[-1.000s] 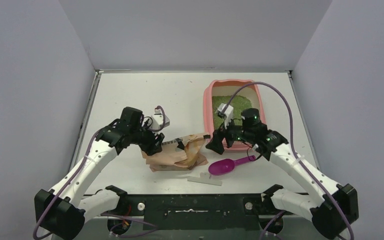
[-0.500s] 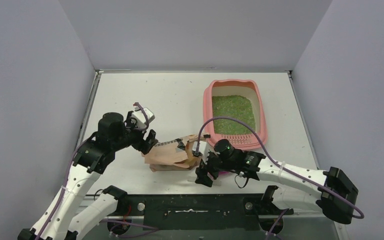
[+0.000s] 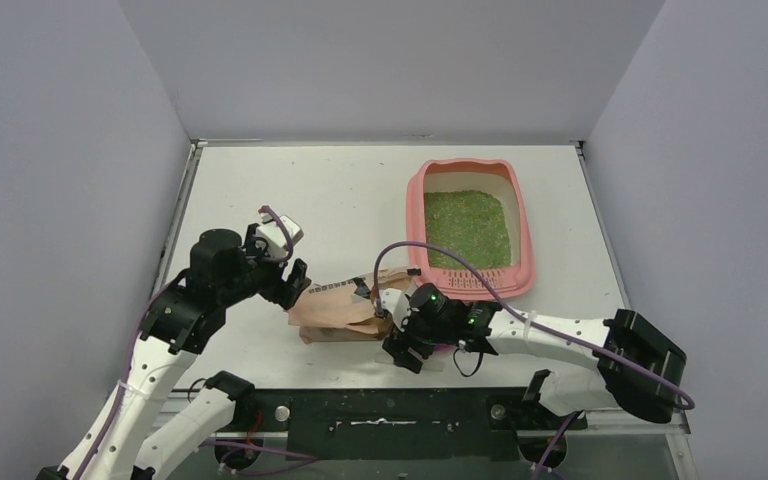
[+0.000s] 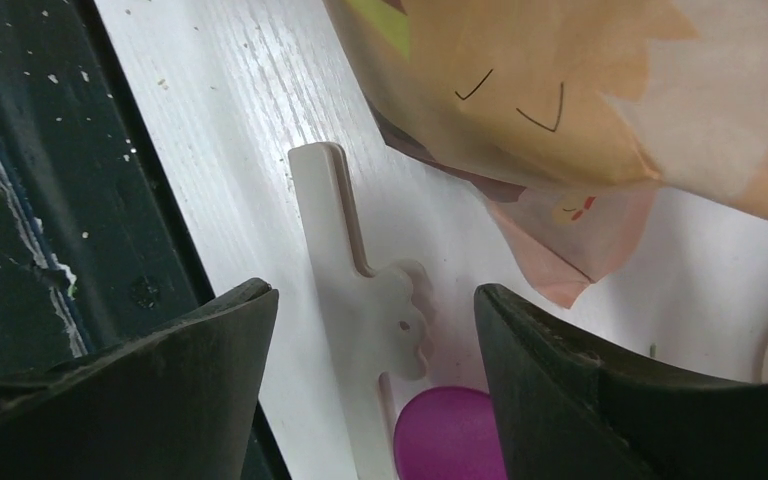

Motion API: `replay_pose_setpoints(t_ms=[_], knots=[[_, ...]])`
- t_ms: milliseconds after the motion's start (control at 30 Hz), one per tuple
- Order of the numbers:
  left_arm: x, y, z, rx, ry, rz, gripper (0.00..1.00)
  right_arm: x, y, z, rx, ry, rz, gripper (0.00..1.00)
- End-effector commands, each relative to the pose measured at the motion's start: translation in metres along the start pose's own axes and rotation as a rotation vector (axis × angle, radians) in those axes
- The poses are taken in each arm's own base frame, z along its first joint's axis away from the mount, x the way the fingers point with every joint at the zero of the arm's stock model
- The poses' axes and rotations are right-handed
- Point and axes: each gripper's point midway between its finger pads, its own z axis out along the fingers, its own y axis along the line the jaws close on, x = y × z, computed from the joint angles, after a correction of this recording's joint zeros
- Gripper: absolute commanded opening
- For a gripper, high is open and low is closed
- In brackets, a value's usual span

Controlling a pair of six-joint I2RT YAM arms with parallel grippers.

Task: Fill the litter box with clean litter
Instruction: Pick up the clamp at the center of the board.

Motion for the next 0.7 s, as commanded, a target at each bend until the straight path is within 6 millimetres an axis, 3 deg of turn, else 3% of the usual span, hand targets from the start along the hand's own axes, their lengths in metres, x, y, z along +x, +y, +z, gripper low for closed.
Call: replay_pose_setpoints(t_ms=[0, 333, 667], knots=[[-0.011, 0.003, -0.004, -0.014, -0.026, -0.001, 0.71, -0.021, -0.005, 0.006, 0.019, -0.029, -0.03, 0.71], [-0.003, 0.006, -0.01, -0.035, 0.0, 0.019, 0.71, -0.015, -0.001, 0.01, 0.01, 0.018, 0.027, 0.47], [0.004, 0.005, -0.016, -0.038, 0.022, 0.025, 0.71, -0.001, 0.007, 0.018, -0.015, 0.064, 0.119, 0.46]])
